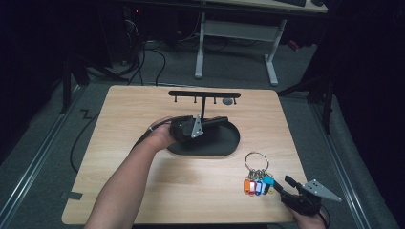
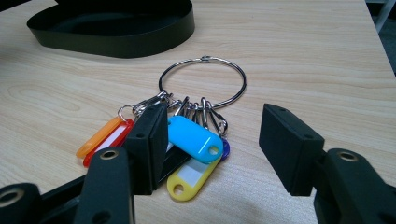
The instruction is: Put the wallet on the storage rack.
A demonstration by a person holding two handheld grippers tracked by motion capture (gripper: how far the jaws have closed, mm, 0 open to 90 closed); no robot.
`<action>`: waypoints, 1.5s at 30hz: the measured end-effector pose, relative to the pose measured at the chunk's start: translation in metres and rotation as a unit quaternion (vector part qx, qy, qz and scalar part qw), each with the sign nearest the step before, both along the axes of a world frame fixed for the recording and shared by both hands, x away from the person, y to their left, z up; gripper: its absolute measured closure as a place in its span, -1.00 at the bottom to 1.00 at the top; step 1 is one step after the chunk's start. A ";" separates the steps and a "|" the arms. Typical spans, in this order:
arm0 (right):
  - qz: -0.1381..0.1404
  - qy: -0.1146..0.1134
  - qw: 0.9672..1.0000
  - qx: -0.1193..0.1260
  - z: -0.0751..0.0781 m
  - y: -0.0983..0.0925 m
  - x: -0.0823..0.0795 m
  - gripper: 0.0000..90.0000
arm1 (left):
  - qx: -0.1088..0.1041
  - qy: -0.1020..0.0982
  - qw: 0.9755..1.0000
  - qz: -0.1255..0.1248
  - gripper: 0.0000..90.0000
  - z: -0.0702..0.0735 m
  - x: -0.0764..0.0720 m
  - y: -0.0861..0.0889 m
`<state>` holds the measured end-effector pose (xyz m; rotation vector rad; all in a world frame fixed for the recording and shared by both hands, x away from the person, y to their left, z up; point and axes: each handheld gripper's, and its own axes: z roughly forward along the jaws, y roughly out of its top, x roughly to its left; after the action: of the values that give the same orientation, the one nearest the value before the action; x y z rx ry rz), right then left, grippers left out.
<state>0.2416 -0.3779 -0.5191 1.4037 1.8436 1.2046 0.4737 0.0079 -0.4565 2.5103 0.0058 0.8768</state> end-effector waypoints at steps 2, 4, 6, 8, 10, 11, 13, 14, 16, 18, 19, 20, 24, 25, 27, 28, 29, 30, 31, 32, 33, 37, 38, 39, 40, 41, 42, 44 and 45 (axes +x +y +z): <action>0.000 0.001 1.000 0.000 0.000 0.000 0.000 -0.05 | 0.005 0.004 1.000 0.003 0.63 -0.002 0.000 0.000; 0.000 0.001 1.000 0.000 0.000 0.000 0.000 -0.05 | 0.011 0.013 1.000 0.007 0.62 -0.005 0.000 0.000; 0.000 0.001 1.000 0.000 0.000 0.001 0.000 -0.05 | 0.023 0.011 1.000 0.010 0.61 -0.008 -0.001 0.000; 0.002 0.000 1.000 -0.001 0.000 0.001 0.000 -0.05 | 0.025 0.012 0.999 0.016 0.59 -0.010 -0.002 0.001; 0.002 0.000 1.000 -0.001 0.000 0.001 0.000 -0.05 | 0.021 0.016 0.999 0.021 0.58 -0.011 -0.002 0.002; 0.002 0.000 1.000 -0.001 0.000 0.001 0.000 -0.05 | 0.018 0.021 0.999 0.026 0.57 -0.011 -0.001 0.003; 0.002 0.001 1.000 -0.002 0.000 0.001 0.000 -0.05 | 0.017 0.026 0.999 0.030 0.53 -0.011 -0.001 0.004; 0.002 0.001 1.000 -0.002 0.000 0.002 0.000 -0.05 | 0.018 0.029 0.999 0.033 0.51 -0.012 -0.001 0.005; 0.002 0.001 1.000 -0.002 0.000 0.002 0.000 -0.05 | 0.017 0.039 0.998 0.038 0.48 -0.012 -0.001 0.007; 0.004 0.001 1.000 -0.004 0.000 0.002 0.000 -0.05 | 0.015 0.044 0.998 0.042 0.44 -0.012 -0.002 0.009; 0.004 0.001 1.000 -0.004 0.000 0.002 0.000 -0.05 | 0.005 0.051 0.998 0.046 0.41 -0.013 -0.003 0.010; 0.004 0.002 1.000 -0.004 -0.001 0.003 0.001 -0.05 | 0.003 0.052 0.998 0.047 0.39 -0.012 -0.005 0.011; 0.005 0.001 1.000 -0.006 0.000 0.004 0.001 -0.05 | -0.006 0.063 0.997 0.047 0.34 -0.013 -0.010 0.014; 0.005 0.001 1.000 -0.006 0.000 0.004 0.001 -0.05 | -0.008 0.067 0.997 0.048 0.34 -0.013 -0.011 0.015; 0.007 0.000 1.000 -0.007 0.000 0.005 0.001 -0.05 | -0.012 0.068 0.996 0.048 0.32 -0.013 -0.014 0.017; 0.007 0.001 1.000 -0.007 0.001 0.005 0.001 -0.05 | -0.013 0.068 0.996 0.049 0.31 -0.012 -0.016 0.018; 0.008 0.000 1.000 -0.007 0.001 0.005 0.002 -0.05 | -0.018 0.071 0.996 0.049 0.30 -0.012 -0.017 0.019; 0.007 0.000 1.000 -0.007 0.001 0.005 0.002 -0.05 | -0.024 0.071 0.996 0.050 0.30 -0.011 -0.019 0.020; 0.008 -0.001 1.000 -0.007 0.001 0.006 0.002 -0.05 | -0.029 0.068 0.996 0.052 0.31 -0.010 -0.021 0.021; 0.009 -0.001 1.000 -0.007 0.001 0.006 0.002 -0.05 | -0.032 0.071 0.996 0.053 0.32 -0.008 -0.022 0.021; 0.010 -0.001 1.000 -0.007 0.001 0.007 0.002 -0.05 | -0.037 0.072 0.995 0.053 0.32 -0.007 -0.024 0.022; 0.012 -0.001 1.000 -0.008 0.002 0.008 0.003 -0.05 | -0.055 0.076 0.994 0.051 0.32 -0.007 -0.033 0.025; 0.012 -0.001 1.000 -0.008 0.002 0.008 0.003 -0.05 | -0.053 0.080 0.994 0.052 0.32 -0.007 -0.036 0.025; 0.012 -0.001 1.000 -0.008 0.002 0.008 0.003 -0.05 | -0.051 0.080 0.994 0.053 0.31 -0.007 -0.038 0.026; 0.012 -0.001 1.000 -0.008 0.002 0.008 0.003 -0.05 | -0.053 0.080 0.994 0.054 0.30 -0.007 -0.040 0.026; 0.013 -0.001 1.000 -0.008 0.002 0.008 0.003 -0.05 | -0.058 0.080 0.994 0.052 0.30 -0.006 -0.043 0.028; 0.012 0.000 1.000 -0.008 0.002 0.008 0.003 -0.05 | -0.070 0.084 0.993 0.054 0.30 -0.007 -0.046 0.030; 0.012 0.000 1.000 -0.008 0.002 0.008 0.003 -0.05 | -0.082 0.087 0.991 0.061 0.30 -0.008 -0.051 0.033; 0.013 0.000 1.000 -0.008 0.002 0.008 0.003 -0.05 | -0.089 0.090 0.990 0.064 0.30 -0.008 -0.054 0.035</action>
<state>0.2448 -0.3696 -0.5173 1.3753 1.8737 1.1989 0.4199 0.0431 -0.4650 2.4318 0.2937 0.6642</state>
